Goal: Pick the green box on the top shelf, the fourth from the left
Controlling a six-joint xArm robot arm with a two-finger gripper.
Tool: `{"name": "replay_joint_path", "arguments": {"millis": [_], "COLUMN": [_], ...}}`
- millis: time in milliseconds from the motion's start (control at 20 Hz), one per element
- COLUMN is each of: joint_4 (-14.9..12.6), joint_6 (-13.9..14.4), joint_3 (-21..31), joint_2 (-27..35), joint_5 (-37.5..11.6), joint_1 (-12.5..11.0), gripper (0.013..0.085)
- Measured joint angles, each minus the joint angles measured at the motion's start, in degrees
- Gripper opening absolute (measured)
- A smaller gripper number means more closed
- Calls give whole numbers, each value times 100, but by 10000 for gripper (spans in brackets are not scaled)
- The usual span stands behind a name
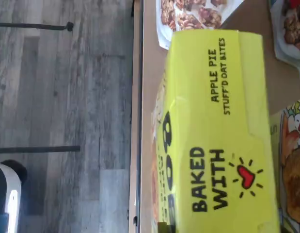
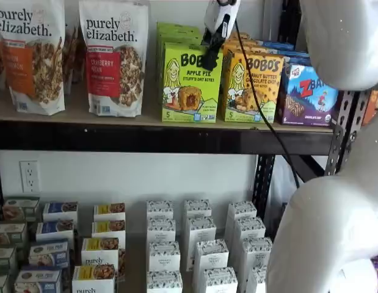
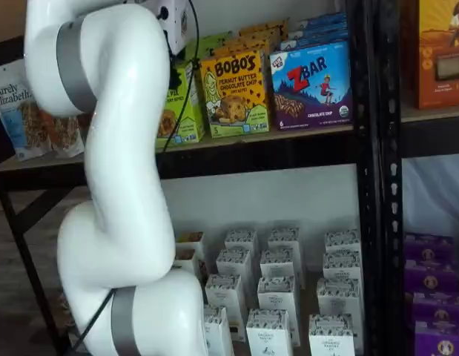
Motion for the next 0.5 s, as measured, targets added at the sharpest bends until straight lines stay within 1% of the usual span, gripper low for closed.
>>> {"name": "replay_joint_path", "arguments": {"millis": [500], "joint_4": [47], "joint_6": [0], "joint_3": [103], "joint_2": [-84], "joint_5": [-125], "joint_1": [-4], "gripper": [450]}}
